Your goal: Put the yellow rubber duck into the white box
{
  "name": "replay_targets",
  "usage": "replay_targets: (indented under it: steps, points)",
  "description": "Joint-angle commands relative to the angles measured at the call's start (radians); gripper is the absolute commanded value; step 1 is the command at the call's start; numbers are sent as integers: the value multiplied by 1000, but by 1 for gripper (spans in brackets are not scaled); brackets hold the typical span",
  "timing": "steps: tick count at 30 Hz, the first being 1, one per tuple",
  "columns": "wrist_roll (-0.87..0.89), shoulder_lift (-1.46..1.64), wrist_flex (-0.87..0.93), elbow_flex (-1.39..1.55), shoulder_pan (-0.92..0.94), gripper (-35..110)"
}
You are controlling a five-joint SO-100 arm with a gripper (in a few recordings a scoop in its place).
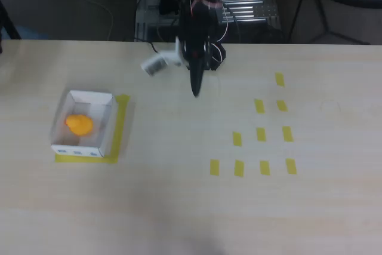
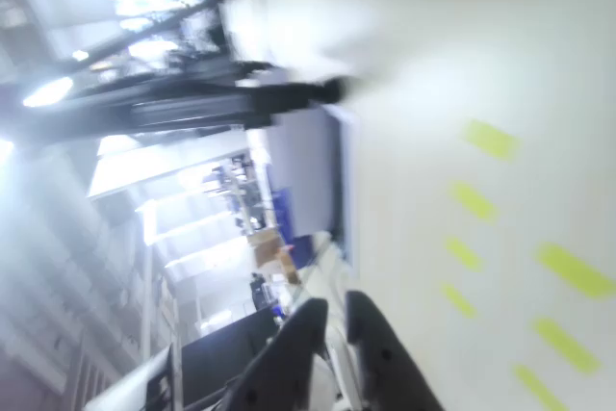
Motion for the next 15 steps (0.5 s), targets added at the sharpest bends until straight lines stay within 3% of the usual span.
replay_targets:
  steps: [1,7,15]
  points:
    - [133,115,38,183,-51,0]
    - [160,212,183,250,-37,0]
    - [138,216,175,325,-8,0]
